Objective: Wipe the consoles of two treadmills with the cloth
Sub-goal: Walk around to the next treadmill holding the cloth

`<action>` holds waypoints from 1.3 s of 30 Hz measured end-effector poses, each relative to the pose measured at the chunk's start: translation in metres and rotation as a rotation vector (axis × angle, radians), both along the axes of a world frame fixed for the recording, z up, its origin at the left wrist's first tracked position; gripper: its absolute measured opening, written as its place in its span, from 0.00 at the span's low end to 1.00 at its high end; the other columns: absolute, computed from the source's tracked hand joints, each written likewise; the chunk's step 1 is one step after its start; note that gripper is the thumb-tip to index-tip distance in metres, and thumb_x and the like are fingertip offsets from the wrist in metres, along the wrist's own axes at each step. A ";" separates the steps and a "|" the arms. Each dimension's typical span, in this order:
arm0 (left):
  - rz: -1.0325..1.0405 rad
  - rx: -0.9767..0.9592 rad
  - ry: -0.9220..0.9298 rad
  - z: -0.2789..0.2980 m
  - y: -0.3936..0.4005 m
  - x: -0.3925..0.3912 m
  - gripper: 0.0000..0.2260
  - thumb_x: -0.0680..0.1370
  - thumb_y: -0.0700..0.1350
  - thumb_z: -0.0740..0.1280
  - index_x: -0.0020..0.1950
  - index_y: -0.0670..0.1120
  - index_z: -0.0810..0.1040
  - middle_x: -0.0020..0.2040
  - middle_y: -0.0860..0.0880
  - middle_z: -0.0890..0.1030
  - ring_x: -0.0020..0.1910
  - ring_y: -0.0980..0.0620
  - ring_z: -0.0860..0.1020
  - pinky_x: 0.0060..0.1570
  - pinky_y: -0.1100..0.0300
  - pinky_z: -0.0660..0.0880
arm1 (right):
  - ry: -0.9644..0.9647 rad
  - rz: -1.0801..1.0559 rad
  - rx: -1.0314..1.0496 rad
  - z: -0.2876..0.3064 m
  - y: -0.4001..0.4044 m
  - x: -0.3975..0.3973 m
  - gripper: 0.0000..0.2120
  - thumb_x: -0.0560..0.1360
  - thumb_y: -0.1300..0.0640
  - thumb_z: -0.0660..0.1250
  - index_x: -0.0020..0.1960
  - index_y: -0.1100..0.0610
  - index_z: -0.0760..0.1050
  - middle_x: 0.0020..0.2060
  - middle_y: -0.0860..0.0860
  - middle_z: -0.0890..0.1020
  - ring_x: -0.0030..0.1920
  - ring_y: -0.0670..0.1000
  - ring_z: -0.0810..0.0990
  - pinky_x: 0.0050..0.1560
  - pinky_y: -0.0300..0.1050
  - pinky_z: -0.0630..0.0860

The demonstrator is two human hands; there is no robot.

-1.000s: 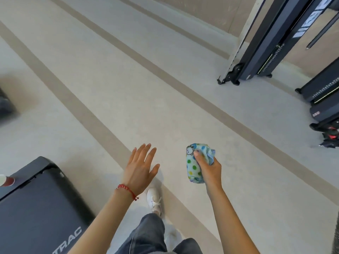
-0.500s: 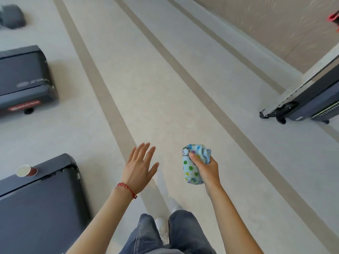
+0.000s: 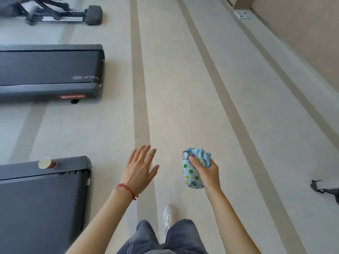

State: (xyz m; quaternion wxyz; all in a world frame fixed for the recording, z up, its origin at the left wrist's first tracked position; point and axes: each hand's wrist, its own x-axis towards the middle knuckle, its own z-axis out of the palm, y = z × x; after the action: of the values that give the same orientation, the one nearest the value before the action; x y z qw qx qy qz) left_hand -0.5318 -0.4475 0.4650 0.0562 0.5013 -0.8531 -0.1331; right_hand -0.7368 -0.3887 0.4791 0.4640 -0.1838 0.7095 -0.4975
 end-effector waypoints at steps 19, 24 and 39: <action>0.234 -0.042 -0.024 -0.008 -0.320 0.023 0.30 0.81 0.59 0.41 0.63 0.41 0.73 0.61 0.40 0.76 0.61 0.39 0.74 0.63 0.43 0.63 | 0.023 0.255 -0.059 -0.003 -0.370 0.020 0.06 0.68 0.55 0.74 0.42 0.53 0.78 0.39 0.48 0.83 0.41 0.49 0.83 0.42 0.43 0.78; 0.274 -0.053 -0.032 -0.002 -0.403 0.046 0.29 0.81 0.59 0.42 0.63 0.41 0.72 0.61 0.40 0.76 0.61 0.40 0.74 0.63 0.43 0.62 | 0.018 0.304 -0.075 0.004 -0.464 0.042 0.06 0.68 0.55 0.74 0.43 0.53 0.78 0.41 0.50 0.84 0.43 0.50 0.83 0.43 0.44 0.79; 0.715 0.005 -0.003 -0.005 -0.583 0.094 0.32 0.81 0.59 0.41 0.61 0.40 0.76 0.58 0.40 0.78 0.58 0.40 0.77 0.60 0.41 0.67 | 0.036 0.696 -0.090 0.006 -0.737 0.113 0.06 0.68 0.55 0.74 0.43 0.53 0.78 0.41 0.50 0.83 0.43 0.51 0.83 0.42 0.45 0.79</action>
State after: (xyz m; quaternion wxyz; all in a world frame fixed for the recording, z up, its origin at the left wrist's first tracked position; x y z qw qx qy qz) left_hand -0.4376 -1.0306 0.4602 0.0968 0.7686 -0.6233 -0.1063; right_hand -0.6241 -1.1261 0.4854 0.5846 -0.4437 0.5897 -0.3371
